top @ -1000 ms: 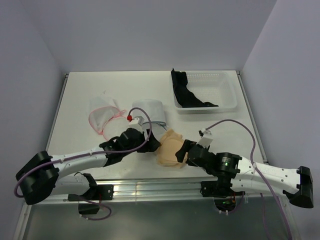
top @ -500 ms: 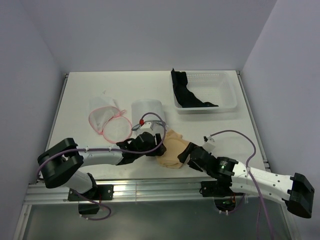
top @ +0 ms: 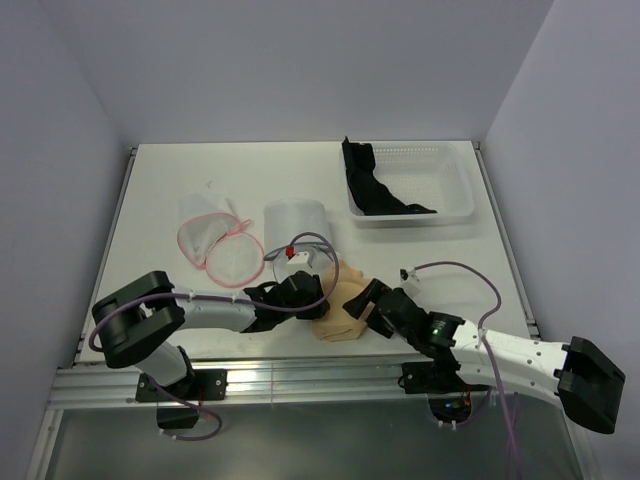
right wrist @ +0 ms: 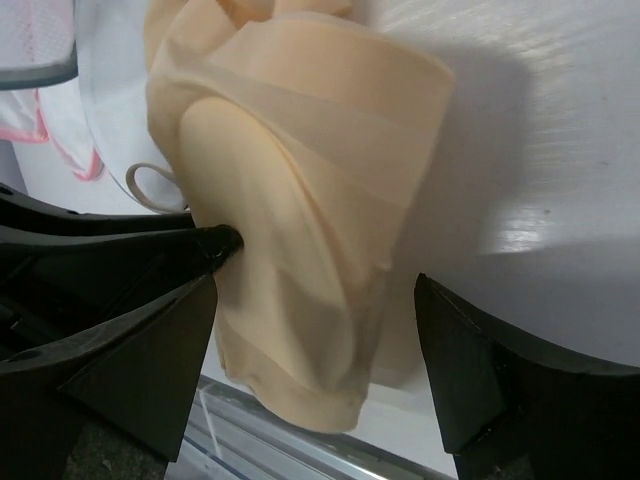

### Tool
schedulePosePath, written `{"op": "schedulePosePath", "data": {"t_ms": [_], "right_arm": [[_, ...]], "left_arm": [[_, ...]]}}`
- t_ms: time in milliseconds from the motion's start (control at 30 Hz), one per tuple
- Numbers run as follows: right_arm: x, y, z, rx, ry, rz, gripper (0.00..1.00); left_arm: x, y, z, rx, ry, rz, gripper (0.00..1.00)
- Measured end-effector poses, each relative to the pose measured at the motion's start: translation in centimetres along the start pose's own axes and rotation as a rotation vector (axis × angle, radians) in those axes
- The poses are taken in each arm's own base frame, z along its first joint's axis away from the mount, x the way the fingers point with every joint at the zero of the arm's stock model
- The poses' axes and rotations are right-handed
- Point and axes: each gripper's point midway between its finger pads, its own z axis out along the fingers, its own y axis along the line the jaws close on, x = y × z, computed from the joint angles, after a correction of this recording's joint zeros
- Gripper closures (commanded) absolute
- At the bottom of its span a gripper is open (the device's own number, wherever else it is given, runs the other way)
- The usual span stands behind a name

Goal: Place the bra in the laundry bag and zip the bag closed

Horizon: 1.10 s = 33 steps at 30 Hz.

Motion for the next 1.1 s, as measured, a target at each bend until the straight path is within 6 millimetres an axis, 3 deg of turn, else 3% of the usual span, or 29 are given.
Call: {"op": "schedulePosePath", "data": {"t_ms": [200,367,400,433,600,833,1100], "right_arm": [[0.4,1.0,0.8,-0.043,0.01,0.026,0.21],[0.4,0.8,1.1,-0.047,0.003,0.024,0.51],[0.3,0.8,1.1,-0.047,-0.001,0.022,0.63],[0.3,0.8,1.1,-0.046,-0.005,0.018,0.69],[-0.5,0.9,0.4,-0.056,-0.033,0.024,0.9],[-1.8,0.7,-1.3,-0.074,-0.078,0.022,0.99],[-2.5,0.6,-2.7,-0.064,-0.091,0.004,1.0]], "left_arm": [[0.1,-0.2,0.3,0.004,0.0,-0.002,0.74],[0.3,-0.3,0.4,0.006,0.002,-0.001,0.75],[0.3,-0.4,0.4,0.007,0.002,-0.001,0.75],[0.2,-0.4,0.4,0.008,0.002,0.0,0.75],[0.1,-1.0,0.3,0.019,0.001,0.004,0.69],[-1.6,-2.6,-1.4,0.057,-0.036,0.011,0.53],[-6.9,-4.2,-6.7,0.074,-0.192,0.006,0.41]]}}
